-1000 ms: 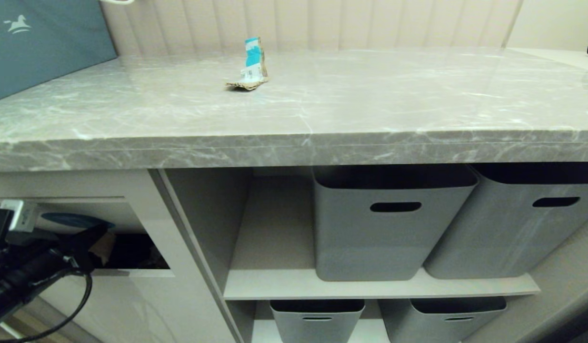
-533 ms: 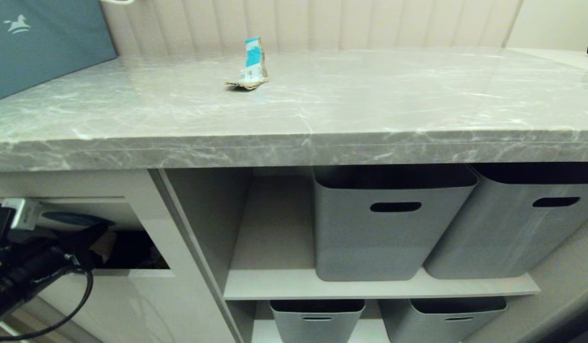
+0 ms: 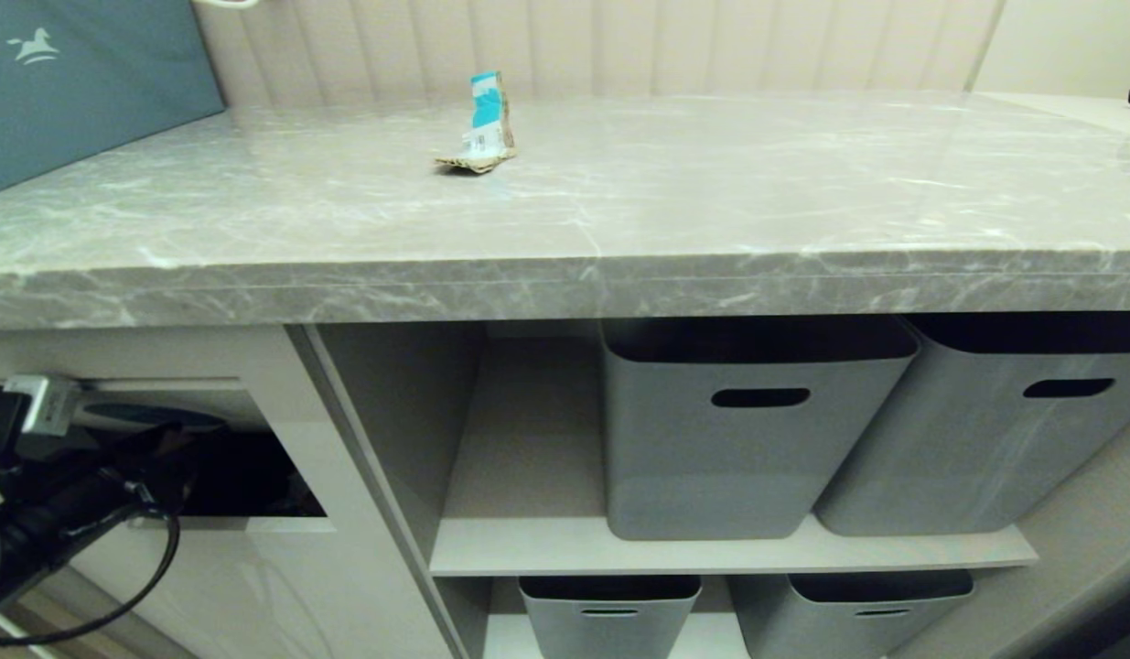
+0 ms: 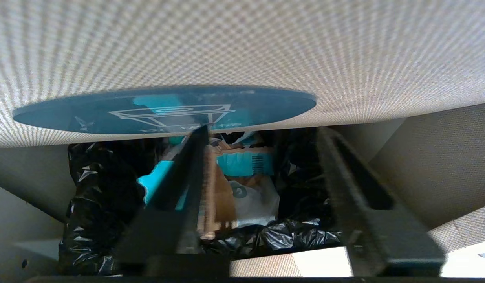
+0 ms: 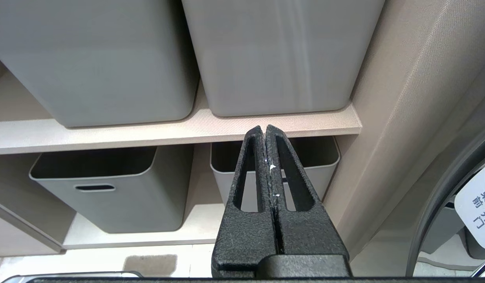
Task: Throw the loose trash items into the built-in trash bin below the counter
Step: Put the garbage in the trash can
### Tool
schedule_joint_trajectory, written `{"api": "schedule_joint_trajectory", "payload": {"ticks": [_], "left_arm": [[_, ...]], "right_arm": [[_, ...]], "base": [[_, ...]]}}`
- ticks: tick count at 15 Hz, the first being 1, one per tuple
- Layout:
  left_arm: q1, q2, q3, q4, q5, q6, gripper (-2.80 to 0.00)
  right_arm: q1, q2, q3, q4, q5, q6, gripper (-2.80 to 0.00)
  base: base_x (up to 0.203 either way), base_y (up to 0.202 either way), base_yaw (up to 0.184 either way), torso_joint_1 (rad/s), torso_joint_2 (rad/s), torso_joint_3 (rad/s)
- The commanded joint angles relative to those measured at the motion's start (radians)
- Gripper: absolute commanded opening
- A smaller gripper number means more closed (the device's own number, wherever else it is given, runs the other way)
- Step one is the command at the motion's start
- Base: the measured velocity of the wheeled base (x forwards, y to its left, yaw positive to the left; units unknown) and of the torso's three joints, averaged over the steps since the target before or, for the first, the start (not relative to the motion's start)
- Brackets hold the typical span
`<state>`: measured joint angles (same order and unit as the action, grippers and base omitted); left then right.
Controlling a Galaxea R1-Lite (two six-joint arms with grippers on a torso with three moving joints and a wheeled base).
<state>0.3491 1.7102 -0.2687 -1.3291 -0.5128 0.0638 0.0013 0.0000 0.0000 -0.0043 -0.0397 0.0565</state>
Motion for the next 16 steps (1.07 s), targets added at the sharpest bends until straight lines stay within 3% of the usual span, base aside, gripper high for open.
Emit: {"api": "schedule_joint_trajectory", "payload": {"ticks": [1,16], "left_arm": [[0.001,0.0,-0.001,-0.008,-0.003,0.001,0.0],[0.0,-0.01,0.001,-0.007,-0.003,-0.03,0.0]], "right_arm": [[0.0,0.0,0.002,0.0,0.0,0.0,-2.8],[0.0,0.0,0.002,0.0,0.0,0.0,-2.8]], "base": [[0.0,0.0,0.0,0.0,0.0,0.0],[0.0,0.0,0.0,0.0,0.0,0.0]]}}
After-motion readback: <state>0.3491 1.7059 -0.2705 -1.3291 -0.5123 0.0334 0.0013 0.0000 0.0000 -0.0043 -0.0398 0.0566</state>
